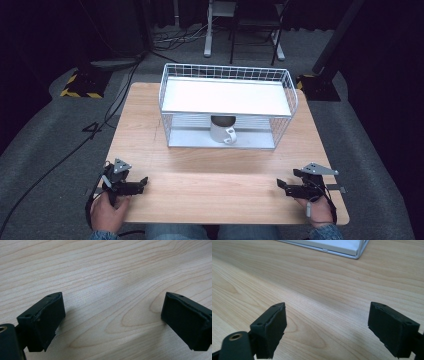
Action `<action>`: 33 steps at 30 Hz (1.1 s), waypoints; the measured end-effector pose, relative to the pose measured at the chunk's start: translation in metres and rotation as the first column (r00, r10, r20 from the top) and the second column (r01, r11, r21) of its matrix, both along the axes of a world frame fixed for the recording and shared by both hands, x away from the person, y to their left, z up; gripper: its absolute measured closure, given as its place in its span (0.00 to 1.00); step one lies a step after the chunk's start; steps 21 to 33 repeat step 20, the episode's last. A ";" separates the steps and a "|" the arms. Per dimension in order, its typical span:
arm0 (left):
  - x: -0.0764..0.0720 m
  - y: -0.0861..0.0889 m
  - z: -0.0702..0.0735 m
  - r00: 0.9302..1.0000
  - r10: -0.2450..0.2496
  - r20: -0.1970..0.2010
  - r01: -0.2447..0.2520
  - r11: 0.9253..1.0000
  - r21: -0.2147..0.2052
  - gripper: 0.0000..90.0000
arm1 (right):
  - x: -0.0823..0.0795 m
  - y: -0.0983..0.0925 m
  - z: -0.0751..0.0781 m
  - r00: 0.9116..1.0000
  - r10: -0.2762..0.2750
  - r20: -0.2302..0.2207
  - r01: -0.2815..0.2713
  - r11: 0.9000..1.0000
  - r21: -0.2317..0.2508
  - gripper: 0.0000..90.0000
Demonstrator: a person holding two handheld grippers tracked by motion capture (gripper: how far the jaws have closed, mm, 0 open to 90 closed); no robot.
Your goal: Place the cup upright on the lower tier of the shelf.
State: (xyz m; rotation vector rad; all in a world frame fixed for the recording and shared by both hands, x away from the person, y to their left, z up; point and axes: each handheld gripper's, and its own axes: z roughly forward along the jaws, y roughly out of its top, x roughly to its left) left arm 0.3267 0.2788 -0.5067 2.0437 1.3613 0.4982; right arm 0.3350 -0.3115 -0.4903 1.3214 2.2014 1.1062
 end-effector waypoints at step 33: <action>0.000 0.000 0.000 1.000 0.000 0.001 0.000 1.000 0.000 0.06 | 0.003 0.007 -0.015 0.999 0.030 0.010 -0.029 0.993 -0.117 0.15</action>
